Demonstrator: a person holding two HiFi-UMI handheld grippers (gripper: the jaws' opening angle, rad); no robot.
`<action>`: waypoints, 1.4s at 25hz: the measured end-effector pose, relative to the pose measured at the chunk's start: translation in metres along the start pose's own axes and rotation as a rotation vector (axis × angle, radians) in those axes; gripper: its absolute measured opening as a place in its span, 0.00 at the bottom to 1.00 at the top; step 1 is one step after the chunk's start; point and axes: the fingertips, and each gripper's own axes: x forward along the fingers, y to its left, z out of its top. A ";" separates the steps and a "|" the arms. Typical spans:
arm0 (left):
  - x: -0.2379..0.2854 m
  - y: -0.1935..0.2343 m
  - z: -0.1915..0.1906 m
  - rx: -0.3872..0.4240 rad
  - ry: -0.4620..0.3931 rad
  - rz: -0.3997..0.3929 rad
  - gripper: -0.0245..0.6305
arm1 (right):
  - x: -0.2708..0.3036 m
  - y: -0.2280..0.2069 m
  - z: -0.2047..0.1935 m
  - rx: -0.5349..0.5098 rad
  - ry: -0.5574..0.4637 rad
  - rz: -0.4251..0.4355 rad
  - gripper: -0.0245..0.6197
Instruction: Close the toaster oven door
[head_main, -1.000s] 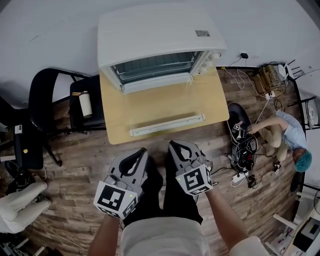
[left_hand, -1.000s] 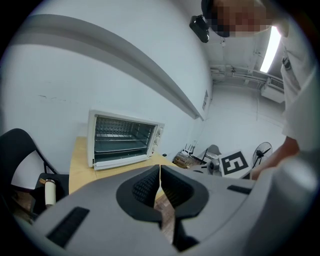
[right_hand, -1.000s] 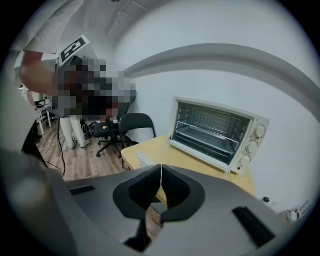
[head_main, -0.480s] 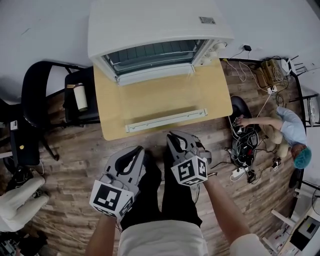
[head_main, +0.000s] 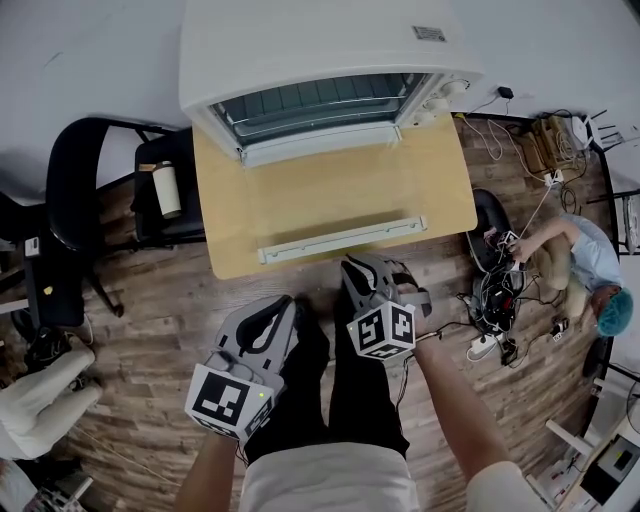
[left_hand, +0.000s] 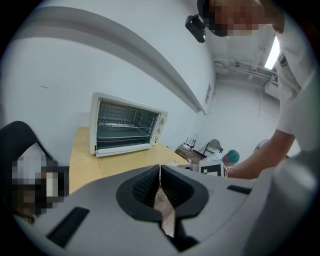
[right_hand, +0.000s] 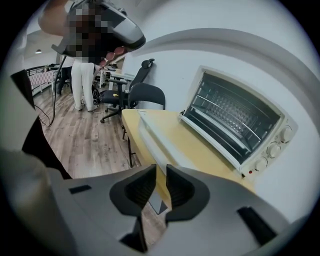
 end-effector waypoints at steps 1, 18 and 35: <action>0.001 0.000 0.000 0.000 0.000 -0.001 0.05 | 0.002 0.000 -0.001 -0.010 0.004 -0.002 0.13; 0.002 0.002 -0.007 -0.005 0.010 -0.007 0.05 | 0.019 0.002 -0.004 -0.056 0.021 -0.012 0.14; 0.006 -0.001 -0.006 0.003 0.008 -0.017 0.05 | 0.019 -0.002 -0.002 -0.164 0.011 -0.138 0.19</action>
